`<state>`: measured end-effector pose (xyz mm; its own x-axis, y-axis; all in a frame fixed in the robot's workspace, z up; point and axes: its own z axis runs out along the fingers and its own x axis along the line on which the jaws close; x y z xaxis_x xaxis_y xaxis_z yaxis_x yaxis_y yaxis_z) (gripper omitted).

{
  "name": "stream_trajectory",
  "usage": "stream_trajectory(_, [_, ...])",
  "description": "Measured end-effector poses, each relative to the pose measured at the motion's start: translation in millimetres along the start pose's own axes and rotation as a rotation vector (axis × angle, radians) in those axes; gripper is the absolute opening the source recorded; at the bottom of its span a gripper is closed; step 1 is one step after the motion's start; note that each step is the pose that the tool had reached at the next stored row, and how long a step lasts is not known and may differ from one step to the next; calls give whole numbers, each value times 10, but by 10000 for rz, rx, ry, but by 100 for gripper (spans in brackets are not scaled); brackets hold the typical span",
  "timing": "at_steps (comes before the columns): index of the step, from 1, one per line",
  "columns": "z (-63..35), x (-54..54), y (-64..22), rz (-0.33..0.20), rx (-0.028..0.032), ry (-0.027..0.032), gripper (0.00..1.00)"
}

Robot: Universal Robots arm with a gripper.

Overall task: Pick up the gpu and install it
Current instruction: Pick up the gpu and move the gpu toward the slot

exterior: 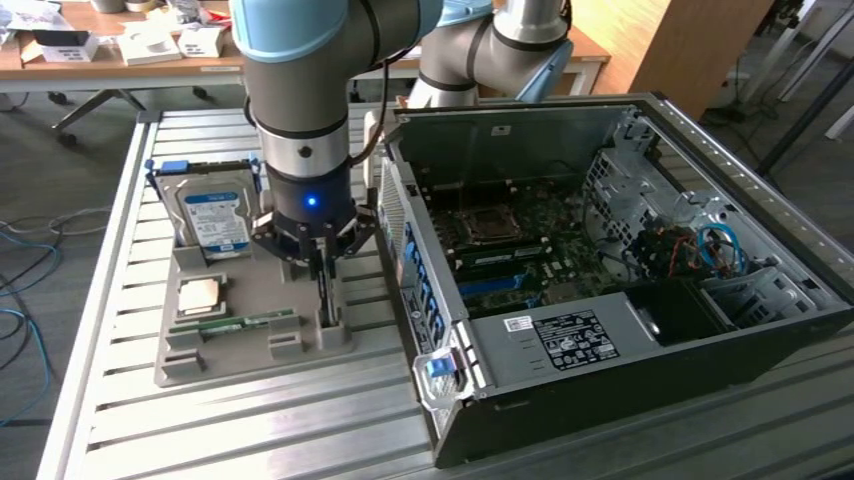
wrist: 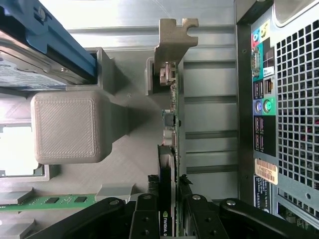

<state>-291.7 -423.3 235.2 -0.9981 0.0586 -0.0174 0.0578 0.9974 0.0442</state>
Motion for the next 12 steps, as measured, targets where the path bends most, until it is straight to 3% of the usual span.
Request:
stream_trajectory(5, [-108, -2, 5, -10, 2, 3, 26])
stream_trajectory(12, [-336, -6, 15, -18, 1, 2, 26])
